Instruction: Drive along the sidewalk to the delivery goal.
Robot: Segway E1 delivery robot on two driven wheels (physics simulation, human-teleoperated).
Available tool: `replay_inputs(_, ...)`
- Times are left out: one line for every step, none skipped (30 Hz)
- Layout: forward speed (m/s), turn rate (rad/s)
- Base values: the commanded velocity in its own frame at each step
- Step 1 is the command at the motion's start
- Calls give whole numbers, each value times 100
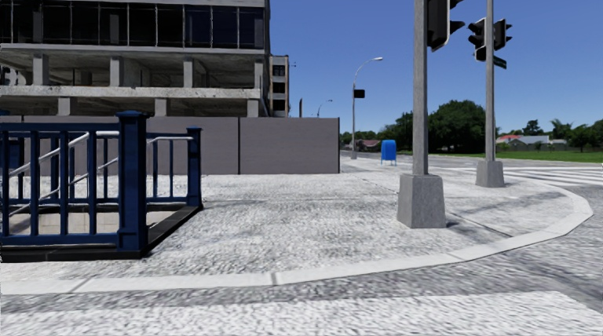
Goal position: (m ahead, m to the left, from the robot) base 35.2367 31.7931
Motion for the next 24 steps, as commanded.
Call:
replay_inputs(200, -27)
replay_inputs(200, -16)
replay_inputs(200, 0)
replay_inputs(200, 0)
replay_inputs(200, 0)
replay_inputs(200, 0)
replay_inputs(200, 0)
replay_inputs(200, 0)
replay_inputs(200, 0)
replay_inputs(200, 0)
replay_inputs(200, 0)
replay_inputs(200, -3)
replay_inputs(200, -20)
replay_inputs(200, -27)
replay_inputs(200, -27)
replay_inputs(200, -30)
replay_inputs(200, -32)
replay_inputs(200, -32)
replay_inputs(200, -32)
replay_inputs(200, -32)
replay_inputs(200, -32)
replay_inputs(200, -32)
replay_inputs(200, -32)
replay_inputs(200, -35)
